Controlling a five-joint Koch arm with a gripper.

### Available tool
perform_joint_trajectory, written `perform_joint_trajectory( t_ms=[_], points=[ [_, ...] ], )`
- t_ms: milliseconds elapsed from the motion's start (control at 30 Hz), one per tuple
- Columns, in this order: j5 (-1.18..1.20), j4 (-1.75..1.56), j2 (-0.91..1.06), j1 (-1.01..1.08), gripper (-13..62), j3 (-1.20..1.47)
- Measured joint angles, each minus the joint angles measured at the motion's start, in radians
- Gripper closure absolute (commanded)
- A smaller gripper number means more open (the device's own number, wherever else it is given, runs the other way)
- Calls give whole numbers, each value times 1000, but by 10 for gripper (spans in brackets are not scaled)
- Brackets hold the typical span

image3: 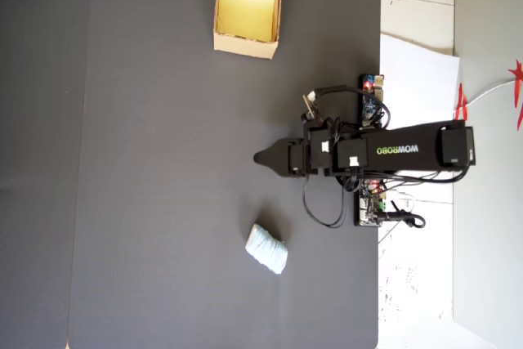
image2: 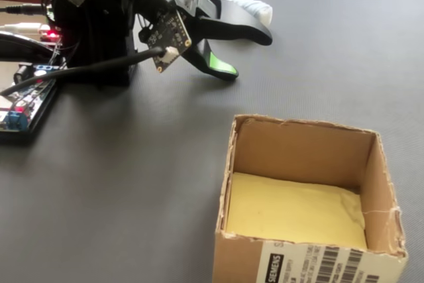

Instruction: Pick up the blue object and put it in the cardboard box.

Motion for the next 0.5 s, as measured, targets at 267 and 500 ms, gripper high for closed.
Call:
perform_joint_trajectory(
  t_ms=[267, 500],
  points=[
    [18, 2, 0, -141, 155, -2],
    [20, 32, 0, -307, 157, -34]
  ],
)
